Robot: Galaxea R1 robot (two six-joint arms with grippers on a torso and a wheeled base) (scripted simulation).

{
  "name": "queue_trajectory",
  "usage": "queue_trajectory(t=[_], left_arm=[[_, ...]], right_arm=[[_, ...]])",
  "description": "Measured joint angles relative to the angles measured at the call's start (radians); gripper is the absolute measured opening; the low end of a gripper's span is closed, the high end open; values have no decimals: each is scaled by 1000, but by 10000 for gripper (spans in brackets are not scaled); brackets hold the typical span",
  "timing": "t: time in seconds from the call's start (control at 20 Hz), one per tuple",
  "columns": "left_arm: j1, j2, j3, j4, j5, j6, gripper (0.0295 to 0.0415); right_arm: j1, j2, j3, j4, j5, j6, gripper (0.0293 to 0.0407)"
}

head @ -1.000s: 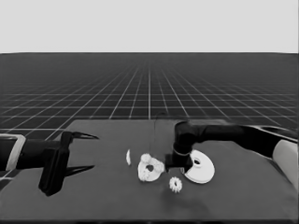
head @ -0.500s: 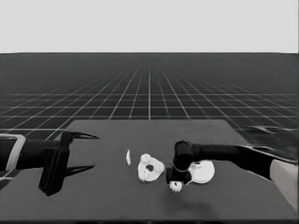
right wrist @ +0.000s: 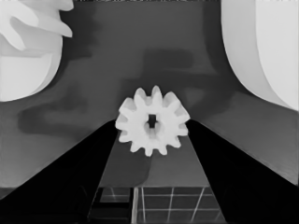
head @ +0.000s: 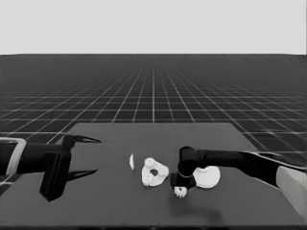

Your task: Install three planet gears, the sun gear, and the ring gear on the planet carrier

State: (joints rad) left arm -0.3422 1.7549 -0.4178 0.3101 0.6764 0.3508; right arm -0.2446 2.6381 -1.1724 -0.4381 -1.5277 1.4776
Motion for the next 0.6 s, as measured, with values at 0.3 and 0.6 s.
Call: queue_trajectory(t=[0.3,0.6], left_arm=[[0,0,0,0,0,0,385],[0,0,0,0,0,0,385]], right_arm=[[0,0,0,0,0,0,310],[229,-27,126,226,-43,89,310]])
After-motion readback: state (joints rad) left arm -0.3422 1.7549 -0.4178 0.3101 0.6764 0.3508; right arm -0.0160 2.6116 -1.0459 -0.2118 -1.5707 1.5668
